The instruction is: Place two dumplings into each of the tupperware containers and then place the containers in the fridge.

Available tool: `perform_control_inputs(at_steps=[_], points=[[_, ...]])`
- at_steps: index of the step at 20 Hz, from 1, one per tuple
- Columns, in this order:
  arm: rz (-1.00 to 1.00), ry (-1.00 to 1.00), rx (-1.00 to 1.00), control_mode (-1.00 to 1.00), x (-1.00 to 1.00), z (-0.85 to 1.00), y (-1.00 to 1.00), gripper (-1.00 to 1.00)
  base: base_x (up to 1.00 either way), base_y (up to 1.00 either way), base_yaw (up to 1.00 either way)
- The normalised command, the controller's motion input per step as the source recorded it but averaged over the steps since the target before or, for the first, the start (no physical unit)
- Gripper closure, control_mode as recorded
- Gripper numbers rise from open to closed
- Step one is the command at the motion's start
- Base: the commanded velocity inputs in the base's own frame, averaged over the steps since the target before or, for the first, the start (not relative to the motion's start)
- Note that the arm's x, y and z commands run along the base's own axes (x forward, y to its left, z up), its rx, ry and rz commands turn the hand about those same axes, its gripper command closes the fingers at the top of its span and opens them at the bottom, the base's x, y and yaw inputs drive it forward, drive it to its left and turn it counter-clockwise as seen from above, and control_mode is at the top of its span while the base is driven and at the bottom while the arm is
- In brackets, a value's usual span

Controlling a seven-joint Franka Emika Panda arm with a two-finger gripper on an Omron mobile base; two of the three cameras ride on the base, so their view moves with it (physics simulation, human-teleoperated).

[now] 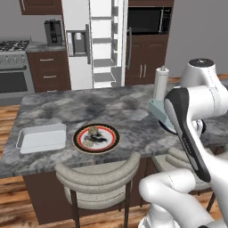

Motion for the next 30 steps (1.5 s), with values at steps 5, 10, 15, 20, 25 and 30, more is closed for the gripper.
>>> perform_control_inputs(at_steps=[5,10,15,20,25,30], points=[[0.00,-0.01,0.00,-1.00,-0.35,0.00,0.00,1.00,0.00,0.00,0.00],[0.00,0.00,0.00,-1.00,-0.11,-0.02,0.00,1.00,0.00,0.00,0.00],[0.00,0.00,0.00,-1.00,0.00,0.00,0.00,1.00,0.00,0.00,0.00],[0.00,0.00,0.00,1.00,0.00,0.00,0.00,1.00,-0.01,0.00,0.00],[0.00,0.00,0.00,1.00,0.00,0.00,0.00,1.00,-0.25,-0.89,0.00],[0.00,0.00,0.00,1.00,0.00,0.00,0.00,1.00,0.00,-1.00,-0.04]])
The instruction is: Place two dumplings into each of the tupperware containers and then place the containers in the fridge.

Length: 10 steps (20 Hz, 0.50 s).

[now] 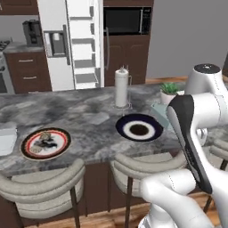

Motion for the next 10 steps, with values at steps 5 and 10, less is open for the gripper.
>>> perform_control_inputs(at_steps=[5,10], points=[[0.00,0.00,0.00,1.00,0.00,0.00,0.00,1.00,-0.16,-1.00,-0.31],[0.00,0.00,0.00,1.00,0.00,0.00,0.00,1.00,0.00,-1.00,-0.17]])
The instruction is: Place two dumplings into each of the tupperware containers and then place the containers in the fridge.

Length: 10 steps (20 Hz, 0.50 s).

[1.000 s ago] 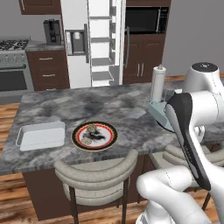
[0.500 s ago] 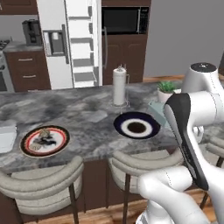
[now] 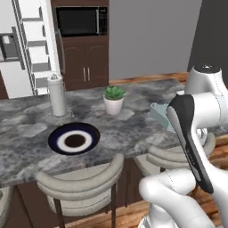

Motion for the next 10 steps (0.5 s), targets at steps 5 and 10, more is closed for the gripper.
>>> perform_control_inputs(at_steps=[5,10], points=[[0.00,0.00,0.00,1.00,0.00,0.00,0.00,1.00,-0.01,-1.00,-0.08],[0.00,0.00,0.00,1.00,0.00,0.00,0.00,1.00,0.00,-1.00,-0.05]])
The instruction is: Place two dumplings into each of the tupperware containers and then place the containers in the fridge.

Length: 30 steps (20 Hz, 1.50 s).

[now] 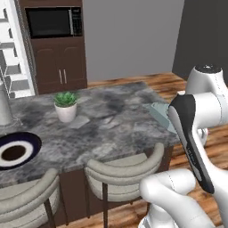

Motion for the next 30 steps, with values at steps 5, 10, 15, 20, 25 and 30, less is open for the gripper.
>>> perform_control_inputs(at_steps=[5,10,15,20,25,30], points=[[0.00,0.00,0.00,1.00,0.00,0.00,0.00,1.00,0.00,-1.00,-0.01],[0.00,0.00,0.00,1.00,0.00,0.00,0.00,1.00,0.00,-1.00,-0.03],[0.00,0.00,0.00,1.00,0.00,0.00,0.00,1.00,0.01,-1.00,-0.01],[0.00,0.00,0.00,1.00,0.00,0.00,0.00,1.00,0.47,-1.00,0.00],[0.00,0.00,0.00,1.00,0.00,0.00,0.00,1.00,1.00,-0.95,0.02],[0.00,0.00,0.00,1.00,0.00,0.00,0.00,1.00,1.00,-0.79,0.12]])
